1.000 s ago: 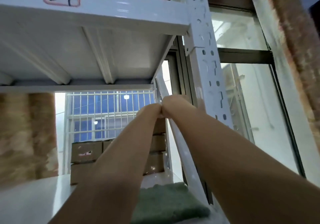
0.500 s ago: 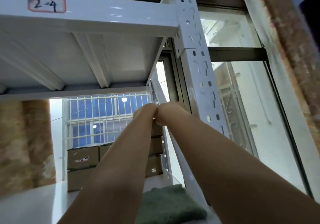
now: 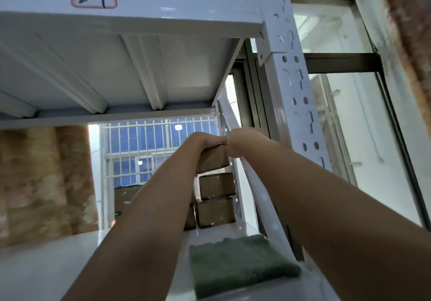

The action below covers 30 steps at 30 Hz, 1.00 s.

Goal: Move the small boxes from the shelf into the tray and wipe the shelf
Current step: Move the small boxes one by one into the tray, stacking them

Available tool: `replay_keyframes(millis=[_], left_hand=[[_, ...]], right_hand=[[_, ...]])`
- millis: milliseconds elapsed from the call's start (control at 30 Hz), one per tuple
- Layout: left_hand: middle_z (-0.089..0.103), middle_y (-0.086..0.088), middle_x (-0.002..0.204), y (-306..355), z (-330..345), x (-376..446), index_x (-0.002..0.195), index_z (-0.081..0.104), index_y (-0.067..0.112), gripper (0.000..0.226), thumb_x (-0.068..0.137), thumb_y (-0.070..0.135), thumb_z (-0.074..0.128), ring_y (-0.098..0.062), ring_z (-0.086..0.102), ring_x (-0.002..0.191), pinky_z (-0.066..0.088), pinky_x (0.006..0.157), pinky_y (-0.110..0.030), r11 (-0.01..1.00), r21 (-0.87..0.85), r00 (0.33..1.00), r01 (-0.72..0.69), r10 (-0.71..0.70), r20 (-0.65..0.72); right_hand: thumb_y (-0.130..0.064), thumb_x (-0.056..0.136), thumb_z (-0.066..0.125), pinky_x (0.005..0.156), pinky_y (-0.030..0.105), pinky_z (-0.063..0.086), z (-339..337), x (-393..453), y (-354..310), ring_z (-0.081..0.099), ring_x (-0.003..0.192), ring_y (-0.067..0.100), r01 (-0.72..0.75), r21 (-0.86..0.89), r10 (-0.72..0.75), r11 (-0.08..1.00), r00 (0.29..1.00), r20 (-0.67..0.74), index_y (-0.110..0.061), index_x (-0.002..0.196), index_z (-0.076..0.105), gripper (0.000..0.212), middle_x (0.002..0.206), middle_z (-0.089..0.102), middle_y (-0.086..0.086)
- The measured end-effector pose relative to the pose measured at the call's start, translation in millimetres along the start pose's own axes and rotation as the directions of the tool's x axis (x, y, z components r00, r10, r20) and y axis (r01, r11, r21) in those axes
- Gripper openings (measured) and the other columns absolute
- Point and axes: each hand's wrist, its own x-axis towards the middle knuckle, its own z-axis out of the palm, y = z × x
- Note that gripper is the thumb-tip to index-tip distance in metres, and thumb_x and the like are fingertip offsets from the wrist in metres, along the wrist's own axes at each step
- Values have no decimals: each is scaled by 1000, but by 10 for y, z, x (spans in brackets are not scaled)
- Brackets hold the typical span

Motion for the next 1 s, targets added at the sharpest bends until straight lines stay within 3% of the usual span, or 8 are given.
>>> replay_keyframes(millis=[100, 233, 367, 467, 600, 833, 900, 1000], left_hand=[[51, -14, 102, -172, -26, 94, 105, 46, 10, 51, 81, 51, 65, -31, 56, 79, 49, 75, -38, 981, -124, 970, -146, 118, -213], [53, -15, 116, -453, -87, 139, 120, 51, 8, 77, 63, 52, 77, -33, 60, 94, 54, 61, -36, 956, -198, 915, -217, 129, -381], [33, -18, 140, -610, -128, 31, 140, 31, 1, 103, 64, 53, 77, -35, 44, 124, 49, 96, -46, 981, -70, 895, -180, 134, -426], [33, -16, 138, -696, -128, -65, 137, 31, 3, 99, 62, 48, 77, -32, 49, 115, 53, 86, -40, 979, -2, 848, -205, 176, -500], [27, -16, 138, -799, -100, -237, 134, 27, 4, 99, 63, 50, 79, -33, 52, 114, 43, 82, -34, 963, 122, 789, -239, 266, -554], [40, -13, 132, -1013, -78, -770, 139, 23, 3, 107, 63, 54, 78, -34, 52, 116, 44, 86, -39, 949, 266, 756, -172, 300, -582], [43, -13, 129, -1011, -126, -970, 137, 25, 2, 101, 65, 50, 77, -33, 54, 112, 44, 84, -37, 926, 345, 734, -154, 341, -588], [43, -13, 126, -1007, -173, -1259, 134, 29, 1, 96, 66, 47, 77, -35, 55, 109, 43, 79, -36, 930, 338, 717, -147, 335, -611]], right_hand=[[-23, 93, 48, 93, 39, 51, 31, -69, 8, 61, 102, 26, 9, 18, -8, 1000, 1000, -11, -11, 123, 54, 33, 98, 53, 4], [-21, 94, 44, 92, 38, 50, 62, -167, 10, 59, 105, 26, 36, 48, -31, 998, 995, -99, -10, 125, 53, 34, 108, 57, 5], [-18, 94, 42, 79, 32, 45, 95, -288, -47, 57, 96, 24, 19, 81, -10, 997, 994, -113, -11, 122, 53, 32, 109, 58, 6], [-17, 93, 42, 72, 29, 43, 66, -371, -139, 54, 84, 23, 6, 44, 0, 999, 990, -141, -12, 115, 56, 27, 94, 53, 3], [-22, 94, 43, 78, 31, 44, 28, -460, -388, 59, 104, 26, 23, 37, -16, 999, 987, -160, -13, 117, 55, 28, 113, 60, 5], [-19, 92, 46, 85, 35, 50, -10, -929, -572, 61, 97, 26, 116, 0, -115, 993, 985, -127, -12, 108, 57, 20, 91, 56, 2], [-17, 91, 45, 81, 33, 48, -146, -1044, -548, 58, 87, 25, 131, 23, -127, 991, 983, -131, -13, 100, 55, 14, 76, 48, 0], [-19, 92, 44, 72, 29, 41, -321, -1270, -492, 55, 83, 25, 160, 41, -151, 986, 974, -169, -14, 93, 51, 8, 73, 43, 0]])
